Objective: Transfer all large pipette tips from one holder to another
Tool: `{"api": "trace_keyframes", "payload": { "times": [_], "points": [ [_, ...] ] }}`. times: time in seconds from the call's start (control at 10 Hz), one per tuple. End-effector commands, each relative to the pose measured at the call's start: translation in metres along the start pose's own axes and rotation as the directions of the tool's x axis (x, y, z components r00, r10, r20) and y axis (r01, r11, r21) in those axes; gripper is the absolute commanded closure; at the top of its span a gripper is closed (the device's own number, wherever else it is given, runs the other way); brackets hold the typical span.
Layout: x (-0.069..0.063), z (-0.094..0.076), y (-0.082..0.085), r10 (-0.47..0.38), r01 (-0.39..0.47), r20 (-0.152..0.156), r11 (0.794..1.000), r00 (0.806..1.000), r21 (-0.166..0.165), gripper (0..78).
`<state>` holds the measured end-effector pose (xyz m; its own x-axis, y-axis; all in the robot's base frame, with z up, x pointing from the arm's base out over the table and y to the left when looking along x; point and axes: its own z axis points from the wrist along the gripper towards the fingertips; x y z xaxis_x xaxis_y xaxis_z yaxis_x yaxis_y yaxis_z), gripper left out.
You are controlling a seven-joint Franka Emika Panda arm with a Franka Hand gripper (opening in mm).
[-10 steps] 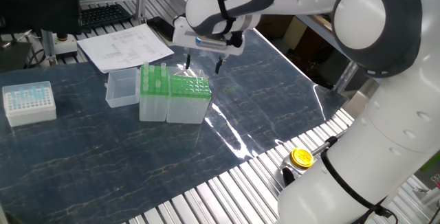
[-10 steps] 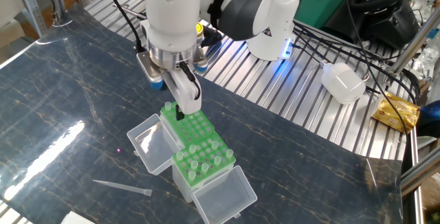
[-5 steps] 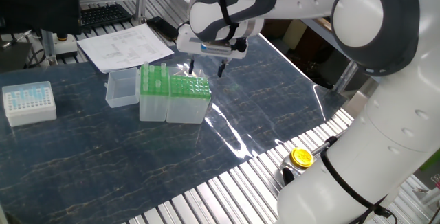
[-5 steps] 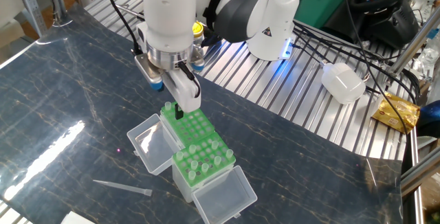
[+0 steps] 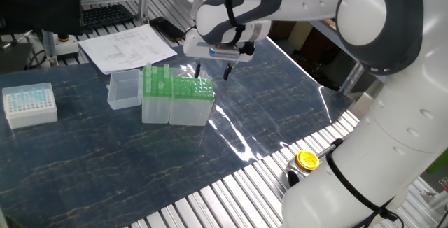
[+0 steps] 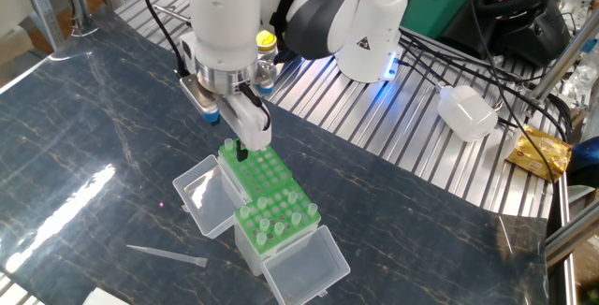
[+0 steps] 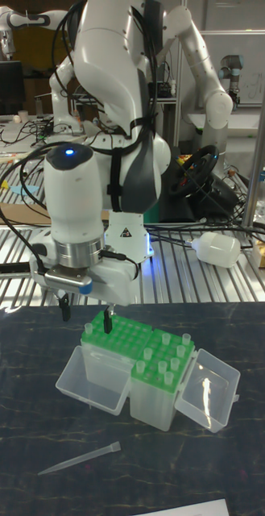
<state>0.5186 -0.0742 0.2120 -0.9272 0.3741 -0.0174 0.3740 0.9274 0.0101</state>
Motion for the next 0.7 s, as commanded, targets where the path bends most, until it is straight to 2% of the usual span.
{"api": "trace_keyframes", "payload": {
  "times": [0.1,0.7],
  "points": [
    [0.0023,0.0036,-0.0036,-0.011,0.011,0.002,1.000,1.000,-0.004,0.2],
    [0.0078,0.0072,-0.0048,-0.019,0.019,-0.001,1.000,1.000,-0.010,0.2]
  ]
}}
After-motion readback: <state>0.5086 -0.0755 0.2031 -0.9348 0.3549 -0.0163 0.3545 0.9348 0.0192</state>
